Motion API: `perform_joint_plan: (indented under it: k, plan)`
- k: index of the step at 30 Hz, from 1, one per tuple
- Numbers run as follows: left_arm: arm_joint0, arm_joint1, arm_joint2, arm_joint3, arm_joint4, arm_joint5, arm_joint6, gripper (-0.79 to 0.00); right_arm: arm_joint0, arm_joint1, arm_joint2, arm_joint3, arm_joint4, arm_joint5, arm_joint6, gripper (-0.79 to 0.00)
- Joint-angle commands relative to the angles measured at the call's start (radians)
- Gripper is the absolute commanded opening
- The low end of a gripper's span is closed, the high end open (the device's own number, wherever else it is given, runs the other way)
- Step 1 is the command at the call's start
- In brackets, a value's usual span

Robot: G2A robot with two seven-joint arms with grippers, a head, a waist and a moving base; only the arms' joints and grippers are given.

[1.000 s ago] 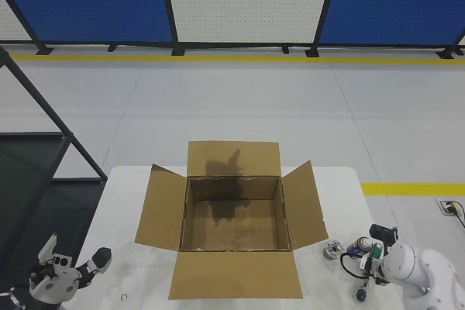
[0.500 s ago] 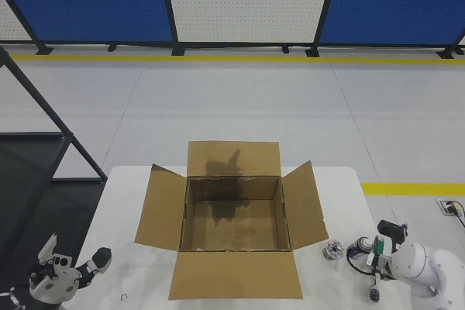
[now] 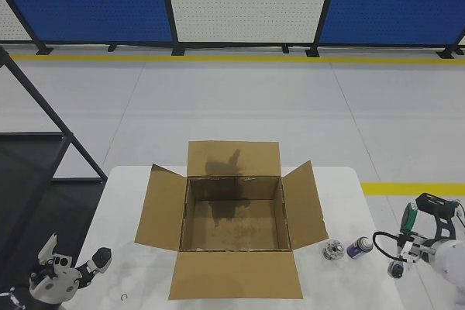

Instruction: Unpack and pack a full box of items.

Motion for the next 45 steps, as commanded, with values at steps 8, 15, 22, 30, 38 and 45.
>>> perform_joint_plan:
  k: [8, 15, 22, 30, 38, 45]
  plan:
    - [0.000, 0.000, 0.000, 0.000, 0.000, 0.000, 0.000, 0.000, 0.000, 0.001, 0.002, -0.030, -0.002, -0.005, 0.005, -0.785]
    - [0.000, 0.000, 0.000, 0.000, 0.000, 0.000, 0.000, 0.000, -0.011, 0.000, -0.005, -0.026, 0.011, -0.018, -0.022, -0.785]
    - [0.000, 0.000, 0.000, 0.000, 0.000, 0.000, 0.000, 0.000, 0.001, -0.006, -0.061, -0.128, 0.108, -0.022, -0.126, -0.785]
    - [0.000, 0.000, 0.000, 0.000, 0.000, 0.000, 0.000, 0.000, 0.164, -0.013, -0.237, -0.241, 0.175, 0.016, -0.166, -0.785]
    - [0.000, 0.000, 0.000, 0.000, 0.000, 0.000, 0.000, 0.000, 0.419, -0.039, -0.528, -0.160, 0.168, 0.099, -0.166, -0.785]
    - [0.000, 0.000, 0.000, 0.000, 0.000, 0.000, 0.000, 0.000, 0.429, -0.040, -0.541, -0.151, 0.161, 0.102, -0.167, -0.785]
